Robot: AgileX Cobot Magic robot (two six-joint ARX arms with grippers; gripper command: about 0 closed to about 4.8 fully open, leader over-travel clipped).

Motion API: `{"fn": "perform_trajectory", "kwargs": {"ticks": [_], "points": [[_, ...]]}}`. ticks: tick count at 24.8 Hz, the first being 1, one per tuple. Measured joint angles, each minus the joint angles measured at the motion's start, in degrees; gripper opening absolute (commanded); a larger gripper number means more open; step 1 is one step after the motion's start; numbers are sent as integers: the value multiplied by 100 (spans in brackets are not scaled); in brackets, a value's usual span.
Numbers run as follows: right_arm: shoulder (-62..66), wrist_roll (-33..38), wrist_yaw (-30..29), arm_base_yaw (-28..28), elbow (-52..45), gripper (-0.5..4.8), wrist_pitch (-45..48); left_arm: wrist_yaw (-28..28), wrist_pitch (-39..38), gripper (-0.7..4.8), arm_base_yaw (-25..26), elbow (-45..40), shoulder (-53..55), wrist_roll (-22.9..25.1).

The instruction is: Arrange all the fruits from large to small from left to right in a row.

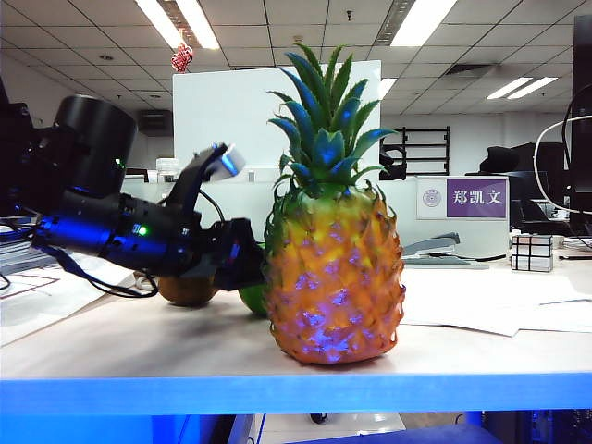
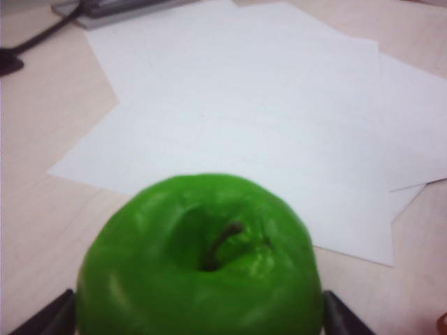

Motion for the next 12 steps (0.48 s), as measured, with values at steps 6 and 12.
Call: {"fn": "perform_trajectory", "kwargs": {"ticks": [6, 12], "points": [[-2, 0, 94, 0, 0, 17, 0, 4, 35, 453, -17, 0, 11, -22], [-2, -55, 103, -2, 0, 17, 4, 13, 83, -5, -22, 225, 181, -234]]}}
